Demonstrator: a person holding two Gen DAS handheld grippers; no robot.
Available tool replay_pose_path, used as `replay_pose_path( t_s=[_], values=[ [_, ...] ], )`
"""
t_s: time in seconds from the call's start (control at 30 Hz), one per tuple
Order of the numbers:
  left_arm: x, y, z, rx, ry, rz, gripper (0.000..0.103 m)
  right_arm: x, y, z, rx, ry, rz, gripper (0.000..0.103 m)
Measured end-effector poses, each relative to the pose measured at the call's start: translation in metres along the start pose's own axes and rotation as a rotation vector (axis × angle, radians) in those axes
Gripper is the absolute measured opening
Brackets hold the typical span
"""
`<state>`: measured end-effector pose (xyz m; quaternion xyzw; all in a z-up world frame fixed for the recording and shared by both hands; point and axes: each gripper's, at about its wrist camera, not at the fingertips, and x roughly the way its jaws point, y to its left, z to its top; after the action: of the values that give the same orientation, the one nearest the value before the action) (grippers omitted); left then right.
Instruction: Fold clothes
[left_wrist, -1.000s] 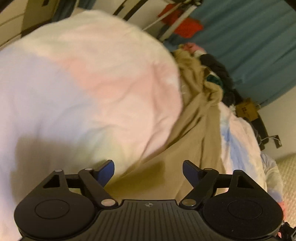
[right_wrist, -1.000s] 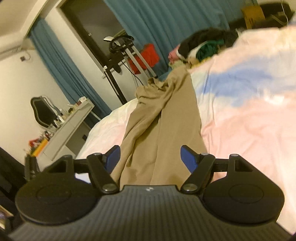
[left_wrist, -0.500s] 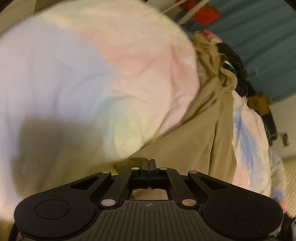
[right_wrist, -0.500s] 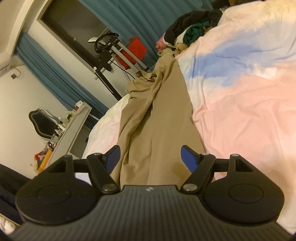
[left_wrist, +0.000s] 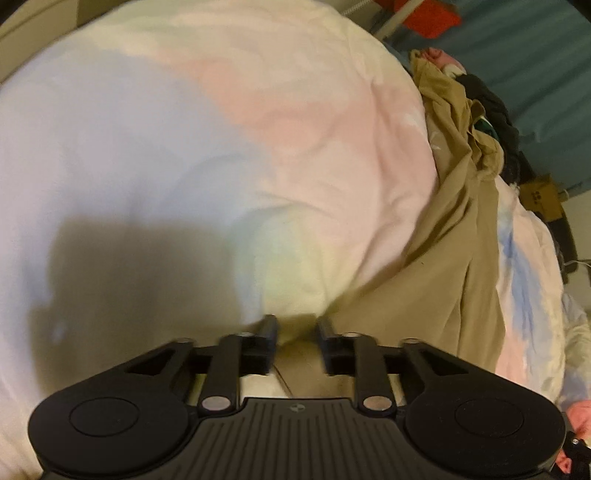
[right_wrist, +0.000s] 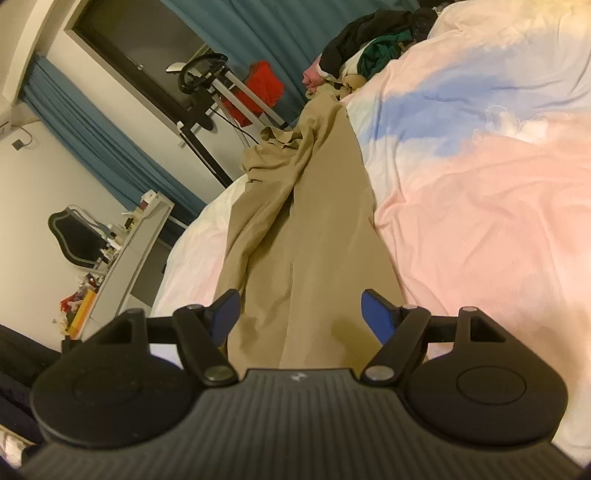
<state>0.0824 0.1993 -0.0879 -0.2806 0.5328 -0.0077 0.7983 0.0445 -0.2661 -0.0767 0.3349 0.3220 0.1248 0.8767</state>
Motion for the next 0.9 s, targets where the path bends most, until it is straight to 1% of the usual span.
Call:
replay_pose_path(
  t_s=[0.07,0.13,0.2,0.23,0.27,0.3,0.33,0.4,0.47,0.5,0.57,0.6,0.7,0.73,0.83,0.9],
  values=[
    [0.001,-0.004,-0.001,0.02,0.007,-0.008,0.044,0.003,-0.003,0.0,0.018,0.011,0.0,0.075],
    [0.003,-0.006,-0.002,0.033,0.016,-0.017,0.05,0.007,-0.007,-0.001,0.038,0.026,0.006,0.075],
    [0.005,-0.005,-0.004,0.024,0.031,-0.027,0.057,0.011,-0.009,-0.002,0.051,0.041,0.008,0.075],
    [0.006,-0.003,-0.005,0.014,0.041,-0.042,0.063,0.012,-0.009,-0.003,0.054,0.047,0.007,0.075],
    [0.006,-0.002,-0.005,0.006,0.052,-0.054,0.066,0.013,-0.009,-0.003,0.056,0.053,0.006,0.075],
    [0.006,-0.001,-0.006,0.0,0.062,-0.065,0.067,0.014,-0.009,-0.004,0.057,0.057,0.005,0.075],
    [0.006,-0.002,-0.006,-0.001,0.07,-0.059,0.066,0.015,-0.009,-0.004,0.057,0.06,0.005,0.075],
    [0.007,-0.001,-0.007,-0.003,0.085,-0.044,0.056,0.016,-0.009,-0.004,0.056,0.066,0.005,0.075],
    [0.004,0.007,-0.009,-0.027,0.085,-0.004,0.029,0.017,-0.009,-0.005,0.059,0.074,0.008,0.075],
    [0.003,0.008,-0.009,-0.038,0.086,0.0,0.025,0.018,-0.009,-0.006,0.061,0.08,0.009,0.075],
    [-0.005,0.011,-0.009,-0.048,0.066,-0.019,0.012,0.018,-0.01,-0.007,0.066,0.091,0.013,0.075],
    [-0.009,0.011,-0.01,-0.05,0.054,-0.027,0.011,0.019,-0.01,-0.008,0.068,0.096,0.014,0.075],
    [-0.031,-0.002,-0.017,0.038,-0.034,-0.014,0.008,0.019,-0.009,-0.008,0.072,0.1,0.019,0.075],
    [-0.04,-0.009,-0.021,0.086,-0.071,-0.016,0.008,0.018,-0.009,-0.008,0.069,0.095,0.018,0.075],
    [-0.074,-0.042,-0.044,0.321,-0.223,0.001,0.008,0.012,-0.006,-0.006,0.049,0.068,0.004,0.075],
    [-0.092,-0.071,-0.069,0.508,-0.318,0.042,0.008,0.008,-0.006,-0.004,0.041,0.046,-0.006,0.075]
  ],
)
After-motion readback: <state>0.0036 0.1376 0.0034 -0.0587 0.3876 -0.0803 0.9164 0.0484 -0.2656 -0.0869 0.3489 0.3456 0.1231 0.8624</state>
